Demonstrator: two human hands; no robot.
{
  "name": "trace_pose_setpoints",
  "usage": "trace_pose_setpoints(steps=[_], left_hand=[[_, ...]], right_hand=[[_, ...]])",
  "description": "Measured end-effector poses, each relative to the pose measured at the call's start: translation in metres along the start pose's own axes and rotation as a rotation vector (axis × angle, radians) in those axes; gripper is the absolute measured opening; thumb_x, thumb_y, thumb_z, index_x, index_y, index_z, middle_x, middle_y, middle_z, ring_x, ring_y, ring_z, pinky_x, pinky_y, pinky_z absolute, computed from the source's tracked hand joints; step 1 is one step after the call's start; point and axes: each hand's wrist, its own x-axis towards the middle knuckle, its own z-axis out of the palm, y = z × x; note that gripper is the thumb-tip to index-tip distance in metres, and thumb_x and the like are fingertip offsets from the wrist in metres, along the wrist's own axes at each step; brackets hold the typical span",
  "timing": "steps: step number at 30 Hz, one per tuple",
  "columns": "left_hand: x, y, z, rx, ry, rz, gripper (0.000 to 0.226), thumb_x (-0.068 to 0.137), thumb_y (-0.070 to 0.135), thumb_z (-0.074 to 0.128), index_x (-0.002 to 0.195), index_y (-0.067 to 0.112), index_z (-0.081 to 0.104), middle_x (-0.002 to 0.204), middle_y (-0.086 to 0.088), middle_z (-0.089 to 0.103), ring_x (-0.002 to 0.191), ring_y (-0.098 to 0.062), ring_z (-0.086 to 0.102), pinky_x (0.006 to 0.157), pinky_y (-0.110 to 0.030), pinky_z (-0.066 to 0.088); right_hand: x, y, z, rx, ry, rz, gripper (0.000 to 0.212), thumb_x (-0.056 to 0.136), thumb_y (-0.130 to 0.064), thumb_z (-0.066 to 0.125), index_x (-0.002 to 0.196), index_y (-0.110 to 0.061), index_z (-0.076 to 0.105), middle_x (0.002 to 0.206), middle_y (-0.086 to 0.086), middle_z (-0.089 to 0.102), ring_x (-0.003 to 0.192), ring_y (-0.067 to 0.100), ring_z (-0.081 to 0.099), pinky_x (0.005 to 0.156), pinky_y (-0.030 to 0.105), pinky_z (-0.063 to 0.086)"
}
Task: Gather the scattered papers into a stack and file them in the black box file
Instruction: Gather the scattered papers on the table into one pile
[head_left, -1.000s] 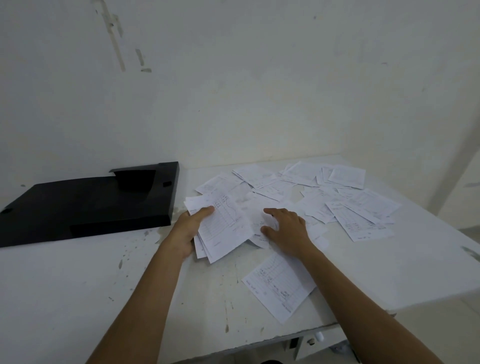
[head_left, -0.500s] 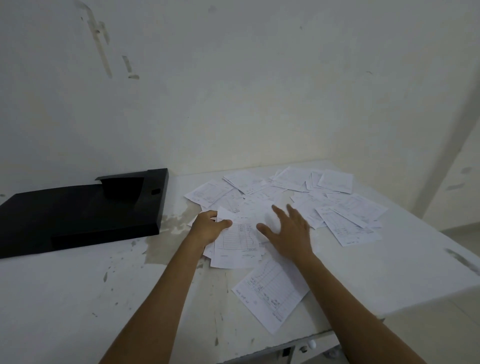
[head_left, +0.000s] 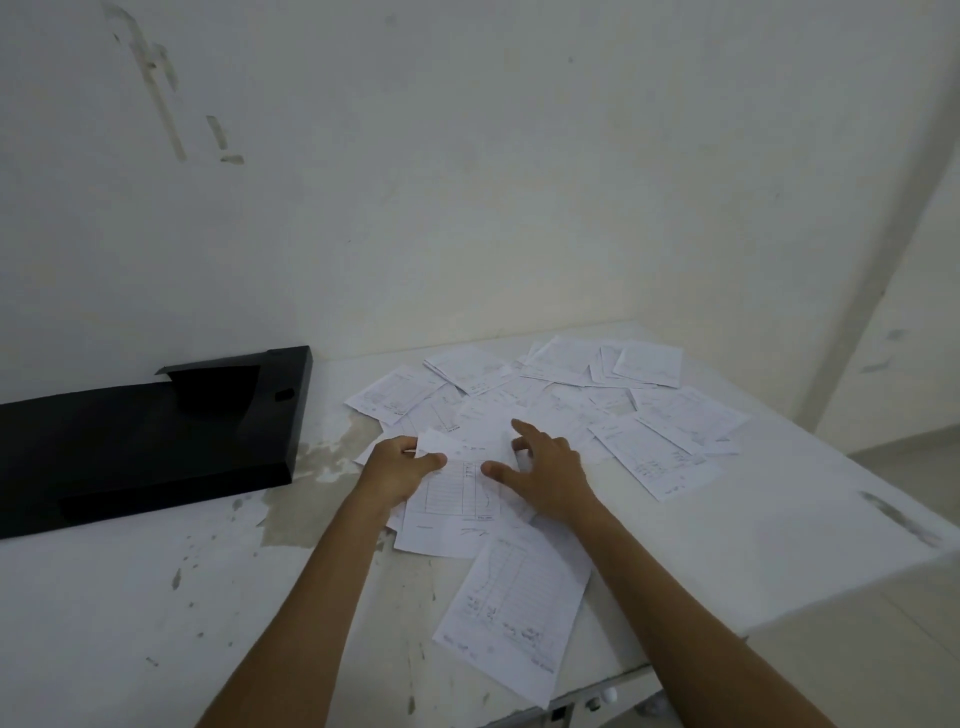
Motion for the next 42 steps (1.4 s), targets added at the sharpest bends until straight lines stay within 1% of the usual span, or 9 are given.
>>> trace_pose_setpoints(steps=[4, 9, 19, 23, 26, 31, 34, 37, 42], left_hand=[[0.001, -0.006, -0.001, -0.034, 0.015, 0.01, 0.038, 0.087, 0.011, 0.072, 0.124, 0.003, 0.064, 0.12, -0.012, 0.068, 0.097, -0.019, 0.063, 0.085, -0.027, 0.047], [0.002, -0.005, 0.0, -0.059, 0.034, 0.008, 0.039, 0.087, 0.013, 0.073, 0.123, 0.002, 0.064, 0.12, -0.013, 0.068, 0.096, -0.019, 0.061, 0.084, -0.027, 0.044], [-0.002, 0.006, 0.011, -0.168, -0.045, -0.036, 0.042, 0.083, 0.019, 0.077, 0.121, 0.004, 0.064, 0.11, -0.009, 0.072, 0.093, -0.023, 0.07, 0.069, -0.029, 0.057], [-0.005, 0.008, 0.016, -0.266, -0.057, 0.005, 0.042, 0.084, 0.018, 0.076, 0.124, 0.011, 0.064, 0.116, -0.007, 0.072, 0.1, -0.023, 0.07, 0.087, -0.039, 0.058], [-0.006, 0.014, 0.021, -0.362, -0.04, 0.085, 0.042, 0.085, 0.018, 0.075, 0.124, 0.015, 0.062, 0.119, -0.005, 0.071, 0.102, -0.021, 0.069, 0.087, -0.039, 0.058], [-0.005, 0.031, 0.021, -0.351, 0.108, 0.074, 0.076, 0.078, 0.04, 0.08, 0.141, 0.023, 0.043, 0.133, 0.001, 0.054, 0.117, -0.023, 0.057, 0.093, -0.037, 0.05], [-0.005, 0.032, 0.015, -0.393, -0.006, -0.058, 0.091, 0.069, 0.057, 0.08, 0.143, 0.017, 0.045, 0.133, 0.001, 0.058, 0.119, -0.025, 0.06, 0.1, -0.042, 0.05], [-0.005, 0.029, 0.01, -0.441, -0.068, -0.031, 0.063, 0.074, 0.048, 0.08, 0.123, 0.011, 0.065, 0.11, -0.006, 0.075, 0.098, -0.024, 0.072, 0.09, -0.042, 0.058], [-0.008, 0.035, 0.016, -0.339, 0.162, 0.086, 0.033, 0.085, 0.041, 0.073, 0.1, 0.014, 0.063, 0.105, -0.007, 0.071, 0.096, -0.025, 0.068, 0.087, -0.043, 0.057]], right_hand=[[0.002, 0.002, -0.008, -0.138, 0.109, 0.057, 0.09, 0.087, -0.075, 0.048, 0.157, -0.023, 0.028, 0.159, 0.007, 0.037, 0.146, 0.03, 0.034, 0.12, 0.049, 0.023], [-0.012, 0.005, 0.009, -0.3, -0.07, 0.023, 0.095, 0.092, -0.078, 0.027, 0.161, -0.016, 0.008, 0.17, 0.011, 0.004, 0.157, 0.028, 0.0, 0.126, 0.047, 0.0], [-0.016, -0.012, 0.004, 0.093, -0.062, -0.089, 0.089, 0.091, -0.057, 0.062, 0.16, -0.023, 0.017, 0.158, 0.003, 0.04, 0.144, 0.024, 0.039, 0.122, 0.041, 0.027], [-0.012, -0.009, -0.002, 0.448, -0.029, -0.027, 0.091, 0.086, -0.046, 0.075, 0.157, -0.035, 0.018, 0.133, 0.0, 0.057, 0.125, 0.022, 0.057, 0.101, 0.031, 0.049], [-0.008, -0.014, -0.013, 0.603, 0.001, -0.005, 0.092, 0.089, -0.03, 0.076, 0.158, -0.029, 0.015, 0.115, -0.008, 0.058, 0.105, 0.012, 0.061, 0.08, 0.014, 0.048], [0.006, -0.023, -0.028, 0.947, 0.024, -0.004, 0.07, 0.089, -0.017, 0.075, 0.148, -0.023, 0.038, 0.121, 0.005, 0.071, 0.113, 0.024, 0.069, 0.1, 0.044, 0.055], [0.01, -0.028, -0.038, 1.059, -0.033, -0.012, 0.039, 0.091, -0.008, 0.07, 0.128, -0.011, 0.058, 0.122, 0.008, 0.072, 0.115, 0.029, 0.068, 0.102, 0.051, 0.053], [0.012, -0.03, -0.04, 1.041, -0.077, 0.012, 0.031, 0.092, -0.01, 0.069, 0.121, -0.004, 0.062, 0.119, 0.01, 0.073, 0.112, 0.029, 0.07, 0.103, 0.052, 0.052], [0.006, -0.051, -0.034, 0.915, -0.132, 0.04, 0.023, 0.099, -0.031, 0.062, 0.119, -0.02, 0.064, 0.114, 0.0, 0.074, 0.104, 0.019, 0.072, 0.089, 0.036, 0.059]])
